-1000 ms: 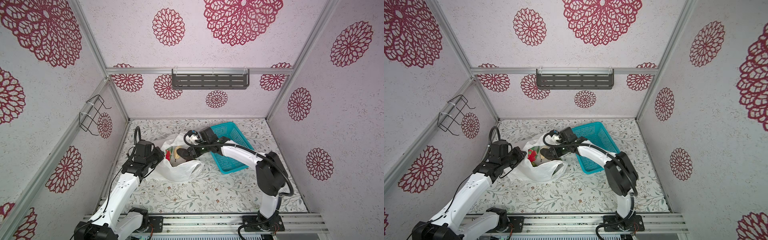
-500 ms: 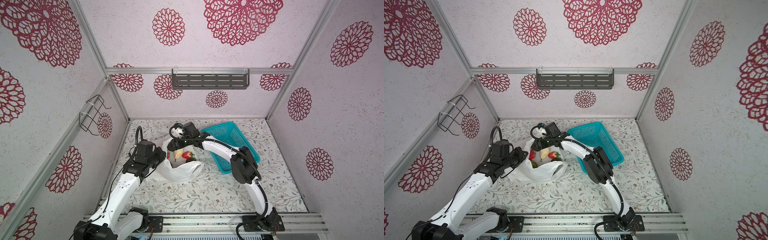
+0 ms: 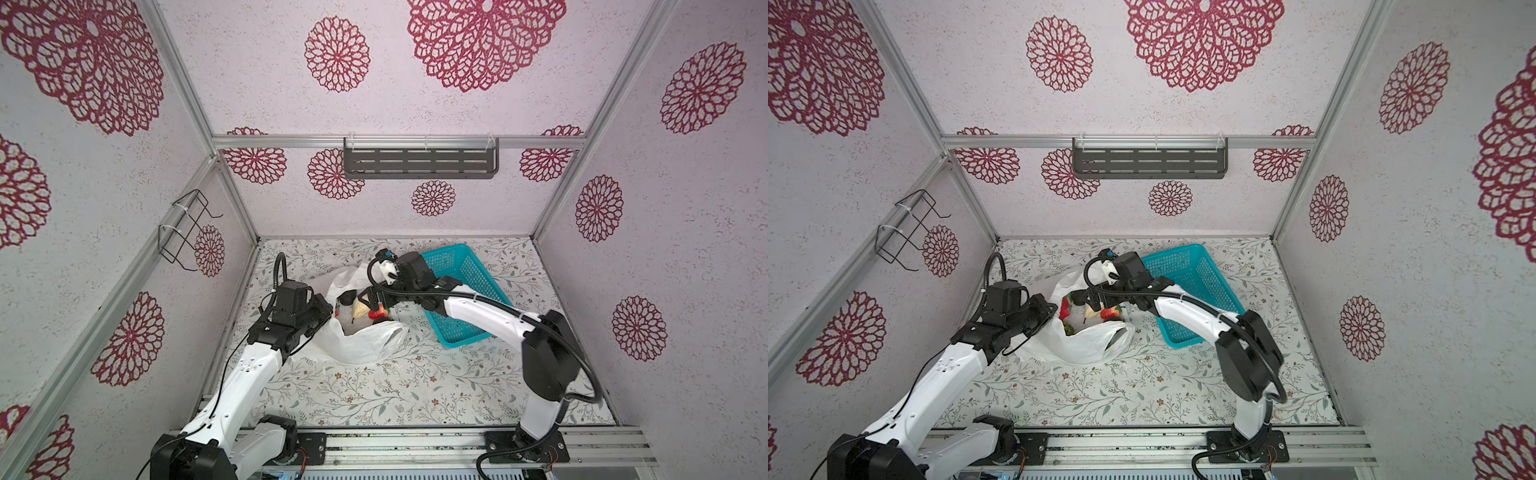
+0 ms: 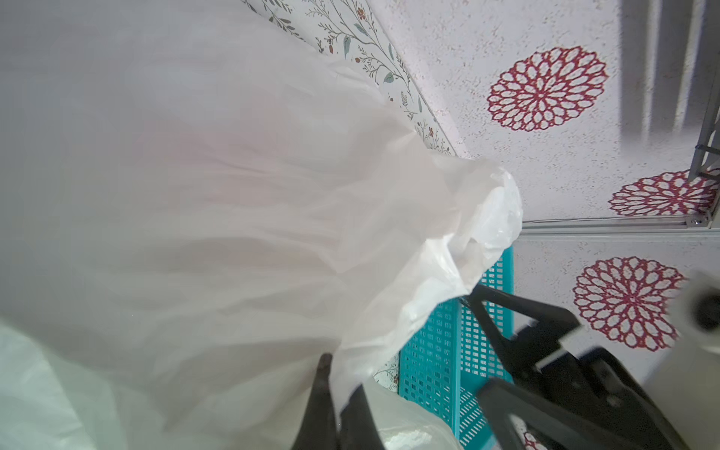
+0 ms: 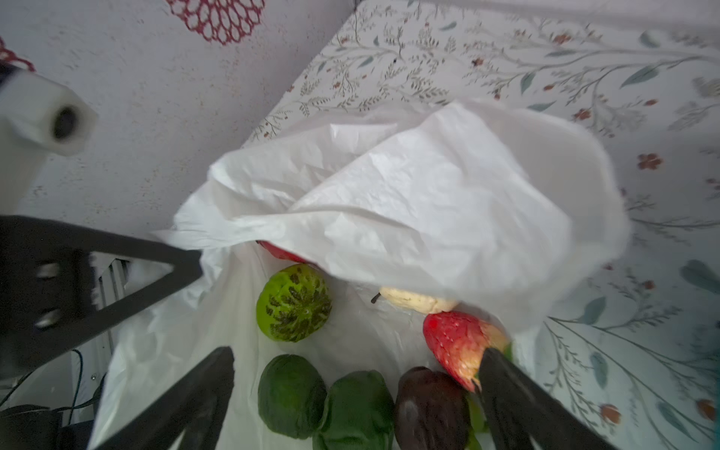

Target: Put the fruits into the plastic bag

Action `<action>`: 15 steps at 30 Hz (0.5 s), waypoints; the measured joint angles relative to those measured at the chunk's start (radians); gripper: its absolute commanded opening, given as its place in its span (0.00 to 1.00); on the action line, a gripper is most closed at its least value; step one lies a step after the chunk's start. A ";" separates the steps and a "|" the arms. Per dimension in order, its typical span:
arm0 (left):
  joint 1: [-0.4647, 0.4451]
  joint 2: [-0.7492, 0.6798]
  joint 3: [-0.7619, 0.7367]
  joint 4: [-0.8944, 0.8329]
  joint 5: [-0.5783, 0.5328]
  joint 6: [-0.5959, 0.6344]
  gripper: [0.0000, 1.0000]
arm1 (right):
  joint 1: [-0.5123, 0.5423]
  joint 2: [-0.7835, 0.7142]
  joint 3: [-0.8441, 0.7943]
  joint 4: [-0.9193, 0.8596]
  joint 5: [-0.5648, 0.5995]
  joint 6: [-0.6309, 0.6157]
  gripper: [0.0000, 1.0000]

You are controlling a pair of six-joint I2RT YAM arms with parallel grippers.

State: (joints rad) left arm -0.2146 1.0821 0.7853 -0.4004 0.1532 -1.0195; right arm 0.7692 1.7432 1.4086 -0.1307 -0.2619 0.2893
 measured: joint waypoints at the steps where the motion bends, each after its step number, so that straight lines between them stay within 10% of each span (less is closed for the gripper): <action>1: 0.000 0.000 0.000 0.000 -0.006 -0.001 0.00 | -0.005 -0.040 -0.026 0.003 0.004 -0.005 0.99; 15: 0.001 -0.005 -0.001 -0.001 -0.035 -0.002 0.00 | -0.028 -0.377 -0.294 -0.122 -0.077 -0.082 0.90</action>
State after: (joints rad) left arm -0.2134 1.0775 0.7841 -0.4015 0.1184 -1.0214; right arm 0.7414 1.3659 1.1149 -0.2527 -0.3386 0.2077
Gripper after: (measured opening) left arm 0.043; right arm 0.907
